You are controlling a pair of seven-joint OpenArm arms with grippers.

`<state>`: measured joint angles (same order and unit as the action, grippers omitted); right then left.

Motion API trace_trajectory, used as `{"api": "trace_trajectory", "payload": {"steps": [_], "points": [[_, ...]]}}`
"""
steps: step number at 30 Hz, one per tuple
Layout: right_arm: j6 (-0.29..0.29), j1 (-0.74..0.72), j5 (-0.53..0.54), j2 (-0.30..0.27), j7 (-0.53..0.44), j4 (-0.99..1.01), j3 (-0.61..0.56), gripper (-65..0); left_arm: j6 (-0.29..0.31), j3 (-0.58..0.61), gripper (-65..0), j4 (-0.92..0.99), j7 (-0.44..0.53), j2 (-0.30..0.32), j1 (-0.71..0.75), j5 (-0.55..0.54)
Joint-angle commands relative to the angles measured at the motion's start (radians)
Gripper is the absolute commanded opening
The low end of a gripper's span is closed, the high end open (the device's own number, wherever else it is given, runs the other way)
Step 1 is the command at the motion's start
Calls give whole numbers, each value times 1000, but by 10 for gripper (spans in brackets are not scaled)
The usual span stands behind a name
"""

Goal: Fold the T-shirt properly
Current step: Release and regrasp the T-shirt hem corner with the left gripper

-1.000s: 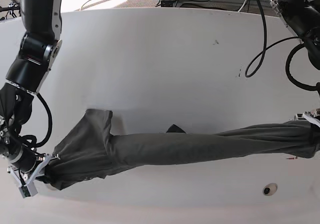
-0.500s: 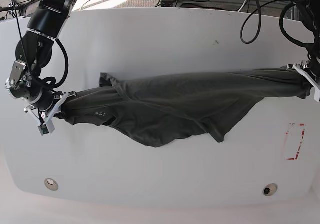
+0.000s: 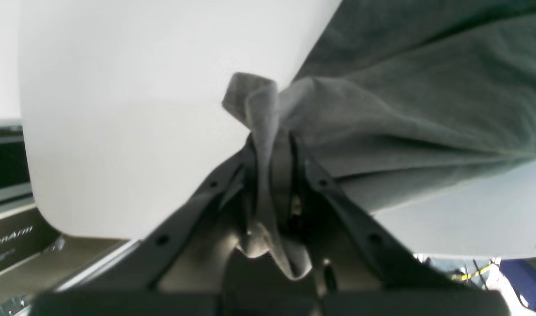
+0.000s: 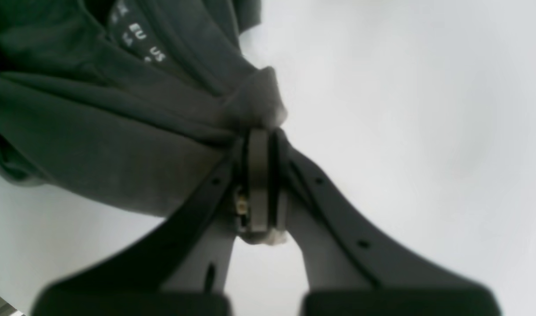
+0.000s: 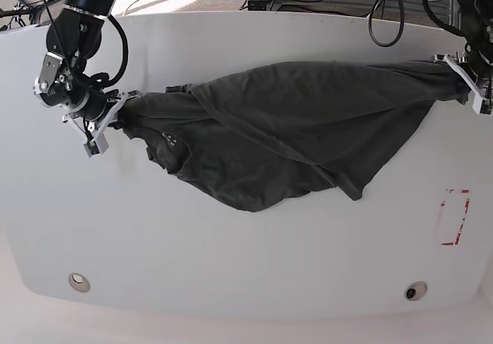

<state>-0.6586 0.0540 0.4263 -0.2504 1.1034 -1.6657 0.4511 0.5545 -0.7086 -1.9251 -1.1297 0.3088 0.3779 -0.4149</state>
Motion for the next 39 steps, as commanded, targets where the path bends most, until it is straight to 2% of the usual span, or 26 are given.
{"api": "trace_trajectory", "payload": {"steps": [1, 3, 6, 8, 9, 11, 14, 17, 20, 23, 28, 34, 39], "points": [[-3, -10, 16, 4, -19, -58, 5, -650, 0, 30, -544, -15, 12, 22, -6, -11], [-3, 5, 16, 18, -19, -89, 5, -650, 0, 51, -435, -15, 9, 23, 8, -11], [-3, 10, 16, 29, -19, -109, 4, -650, 0, 60, -233, -15, 9, 23, 23, -20], [-3, 8, 15, 36, -19, -113, 4, -650, 6, 60, -146, -20, 9, 22, 23, -20], [-3, 8, 15, 39, -19, -115, 4, -650, 20, 60, -125, -21, 9, 22, 23, -22], [-3, 8, 15, 39, -19, -112, 4, -650, 82, 60, -119, -21, 9, 22, 23, -28], [-2, 2, 15, 39, -19, -110, 4, -650, 144, 59, -119, -23, 9, 25, -10, -69], [-2, -3, 12, 39, -19, -109, 4, -650, 135, 56, -119, -15, 9, 22, -92, -68], [-2, -3, 12, 39, -19, -109, 4, -650, 85, 79, -119, 9, 10, 17, -188, -25], [0, -4, 13, 39, -19, -109, 4, -650, 49, 171, -119, 103, 13, 5, -328, 35], [0, -4, 10, 56, -19, -109, 4, -650, 43, 267, -119, 284, 27, -4, -538, 166], [1, -4, 15, 67, -21, -110, 4, -650, 43, 358, -119, 557, 164, -26, -707, 268], [1, -4, 15, 67, -47, -96, 4, -650, 49, 433, -119, 709, 242, -29, -756, 271]]}}
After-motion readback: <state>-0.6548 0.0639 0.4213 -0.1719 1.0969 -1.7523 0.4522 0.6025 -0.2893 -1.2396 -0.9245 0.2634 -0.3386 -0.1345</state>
